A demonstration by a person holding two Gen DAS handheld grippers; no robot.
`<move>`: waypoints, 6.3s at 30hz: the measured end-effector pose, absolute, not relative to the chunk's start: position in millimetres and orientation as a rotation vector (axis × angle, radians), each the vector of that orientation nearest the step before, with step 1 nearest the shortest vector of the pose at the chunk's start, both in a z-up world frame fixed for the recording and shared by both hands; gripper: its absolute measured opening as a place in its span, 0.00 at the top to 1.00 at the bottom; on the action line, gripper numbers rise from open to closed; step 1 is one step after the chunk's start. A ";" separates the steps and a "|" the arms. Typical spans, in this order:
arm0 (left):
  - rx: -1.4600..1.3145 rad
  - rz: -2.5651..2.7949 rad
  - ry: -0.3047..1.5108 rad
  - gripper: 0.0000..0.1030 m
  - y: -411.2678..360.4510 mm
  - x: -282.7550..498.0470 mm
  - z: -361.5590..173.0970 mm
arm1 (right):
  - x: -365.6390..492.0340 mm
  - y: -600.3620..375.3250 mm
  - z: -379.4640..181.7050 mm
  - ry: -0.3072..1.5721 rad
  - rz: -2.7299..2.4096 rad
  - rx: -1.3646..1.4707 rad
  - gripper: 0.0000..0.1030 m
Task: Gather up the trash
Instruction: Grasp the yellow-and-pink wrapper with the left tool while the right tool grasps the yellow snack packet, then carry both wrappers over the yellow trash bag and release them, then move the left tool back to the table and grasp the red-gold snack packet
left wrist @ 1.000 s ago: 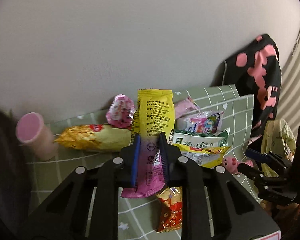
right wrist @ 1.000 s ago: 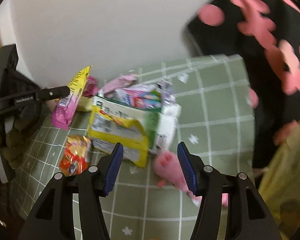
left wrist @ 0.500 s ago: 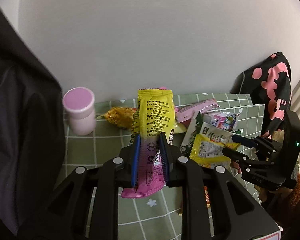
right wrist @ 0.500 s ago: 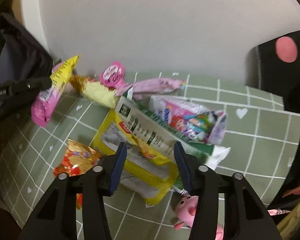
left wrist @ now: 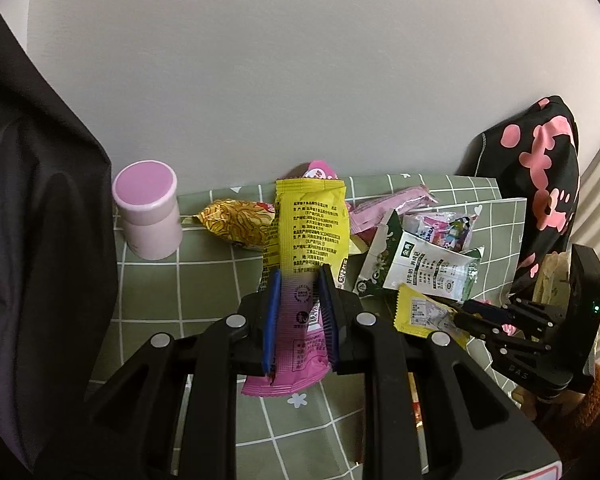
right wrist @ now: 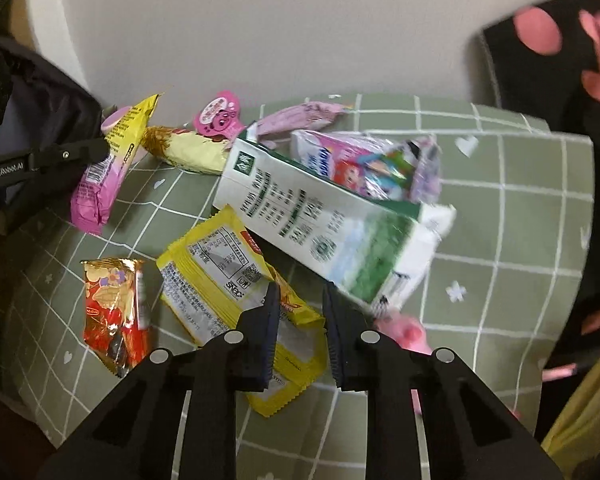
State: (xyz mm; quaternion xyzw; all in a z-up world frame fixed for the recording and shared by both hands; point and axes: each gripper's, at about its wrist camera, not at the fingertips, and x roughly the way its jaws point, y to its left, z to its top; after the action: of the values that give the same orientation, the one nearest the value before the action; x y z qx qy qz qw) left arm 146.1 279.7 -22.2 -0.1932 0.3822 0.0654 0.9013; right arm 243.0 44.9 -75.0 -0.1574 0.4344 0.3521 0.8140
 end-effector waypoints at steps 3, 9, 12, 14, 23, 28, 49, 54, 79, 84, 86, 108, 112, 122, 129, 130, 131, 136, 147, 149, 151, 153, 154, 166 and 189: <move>-0.397 0.122 0.789 0.82 276.8 147.1 -21.8 | 238.5 35.5 -73.3 0.932 0.733 -0.324 0.79; -0.387 0.097 0.792 0.82 267.0 148.5 -21.8 | 225.5 15.4 -79.5 0.964 0.702 -0.295 0.79; -0.379 0.087 0.796 0.82 262.1 148.1 -21.8 | 217.9 3.9 -83.0 0.974 0.685 -0.280 0.79; -0.370 0.081 0.797 0.82 258.8 147.3 -21.0 | 215.8 -2.7 -85.8 0.980 0.672 -0.269 0.79; -0.353 0.056 0.791 0.82 244.8 140.5 -15.9 | 199.3 -42.2 -86.6 0.974 0.603 -0.204 0.82; -0.332 0.043 0.794 0.82 235.8 139.1 -15.7 | 193.5 -53.0 -75.2 0.943 0.662 -0.140 0.70; -0.285 0.038 0.762 0.82 224.5 134.9 1.9 | 196.1 -18.3 -86.5 0.960 0.686 -0.251 0.82; -0.278 0.007 0.733 0.82 215.1 140.5 13.5 | 196.4 -28.5 -58.3 0.897 0.665 -0.229 0.82; -0.142 -0.274 0.627 0.82 116.5 212.4 82.2 | 239.6 -113.3 82.0 0.622 0.379 -0.140 0.82; -0.111 -0.356 0.613 0.82 83.2 226.8 94.0 | 241.5 -148.7 95.1 0.588 0.294 -0.114 0.82; -0.096 -0.398 0.610 0.82 65.2 232.9 98.6 | 242.7 -165.7 98.3 0.581 0.251 -0.101 0.82; -0.031 -0.712 0.739 0.82 -97.9 272.2 79.2 | 211.9 -308.6 99.4 0.568 -0.064 0.013 0.82; -0.010 -0.762 0.780 0.82 -130.9 277.3 62.7 | 205.1 -321.8 96.7 0.577 -0.092 0.014 0.82; -0.083 -0.779 0.834 0.57 -139.6 287.0 50.8 | 199.9 -330.2 88.6 0.597 -0.081 0.019 0.82; -0.109 -0.622 0.750 0.54 -81.8 274.4 65.8 | 211.4 -289.1 71.6 0.636 0.066 0.009 0.82; -0.106 -0.589 0.738 0.54 -70.7 271.5 66.0 | 214.7 -279.8 65.7 0.649 0.095 0.004 0.82; -0.106 -0.566 0.731 0.53 -62.5 269.9 65.5 | 217.4 -273.6 61.3 0.660 0.113 0.002 0.82; -0.134 -0.414 0.728 0.53 -4.3 255.0 52.5 | 248.0 -249.3 9.4 0.830 0.163 -0.010 0.82; -0.254 -0.159 0.754 0.53 101.0 219.7 23.2 | 253.3 -240.2 -23.3 0.958 0.114 -0.073 0.74; -0.247 -0.136 0.749 0.53 111.8 210.5 22.0 | 247.2 -239.5 -18.4 0.945 0.120 -0.059 0.68; -0.238 -0.109 0.738 0.53 119.3 204.9 21.9 | 243.6 -239.3 -13.5 0.927 0.114 -0.065 0.65; -0.246 -0.076 0.725 0.51 134.4 194.3 21.7 | 240.1 -236.8 -4.5 0.900 0.114 -0.068 0.60; -0.249 -0.065 0.720 0.50 139.8 189.8 21.6 | 237.8 -234.8 0.1 0.884 0.113 -0.067 0.60; -0.306 0.114 0.727 0.49 209.2 138.3 -0.1 | 227.3 -179.2 53.7 0.687 0.194 -0.089 0.59; -0.340 0.134 0.881 0.49 219.7 101.5 -58.1 | 237.1 -46.8 -18.4 0.798 0.432 -0.161 0.59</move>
State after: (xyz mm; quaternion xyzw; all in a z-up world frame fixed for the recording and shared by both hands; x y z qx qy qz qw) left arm 101.5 219.7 -58.1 -0.1636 0.4241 0.0644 0.8884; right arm 237.1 -46.8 -18.4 -0.0775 0.3849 0.2085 0.8958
